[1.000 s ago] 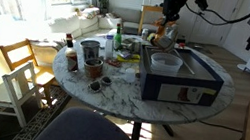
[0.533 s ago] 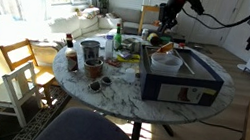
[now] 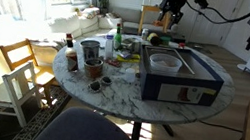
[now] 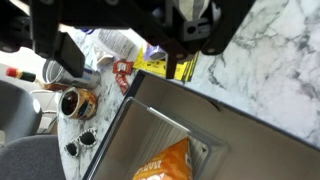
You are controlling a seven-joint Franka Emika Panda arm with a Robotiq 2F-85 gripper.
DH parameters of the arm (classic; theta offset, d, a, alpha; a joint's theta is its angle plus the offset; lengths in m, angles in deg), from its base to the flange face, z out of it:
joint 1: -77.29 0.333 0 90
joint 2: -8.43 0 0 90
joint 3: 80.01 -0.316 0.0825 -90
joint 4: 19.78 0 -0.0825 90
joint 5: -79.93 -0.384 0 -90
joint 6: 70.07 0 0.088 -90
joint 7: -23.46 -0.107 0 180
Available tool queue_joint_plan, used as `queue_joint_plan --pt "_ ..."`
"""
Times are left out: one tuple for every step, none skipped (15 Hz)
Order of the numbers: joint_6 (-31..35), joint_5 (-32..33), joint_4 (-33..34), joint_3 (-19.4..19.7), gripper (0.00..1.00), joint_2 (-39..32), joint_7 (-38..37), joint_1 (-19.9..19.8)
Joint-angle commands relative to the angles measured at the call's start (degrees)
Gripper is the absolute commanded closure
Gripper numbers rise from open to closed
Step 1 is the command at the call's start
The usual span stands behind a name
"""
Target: Put the orange packet in the clear container
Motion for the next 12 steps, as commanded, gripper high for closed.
queue_joint_plan --pt "3.62 5.65 -0.36 2.01 0.0 1.84 -2.57 -0.88" --pt "3.77 10.77 -0.25 2.95 0.0 2.31 -3.22 -0.93" --pt "4.82 14.15 -0.51 3.51 0.0 2.82 -3.31 -1.17" --pt "5.45 17.59 -0.94 4.18 0.0 3.45 -4.2 -1.3" --pt "6.52 21.05 -1.35 4.81 0.0 3.97 -5.19 -1.34" --pt "7.64 24.32 -1.65 5.32 0.0 4.28 -6.05 -1.4" --pt "9.06 24.69 -1.41 5.32 0.0 3.98 -4.67 -1.89" --pt "6.45 21.13 0.18 4.5 0.0 3.0 -3.88 -2.31" --pt "6.71 21.45 0.22 4.62 0.0 3.1 -3.88 -2.48" --pt "6.7 21.41 0.23 4.6 0.0 3.1 -3.87 -2.51" --pt "6.7 21.4 0.23 4.51 0.0 3.09 -3.87 -2.48" --pt "6.7 21.4 0.23 4.42 0.0 3.1 -3.87 -2.41"
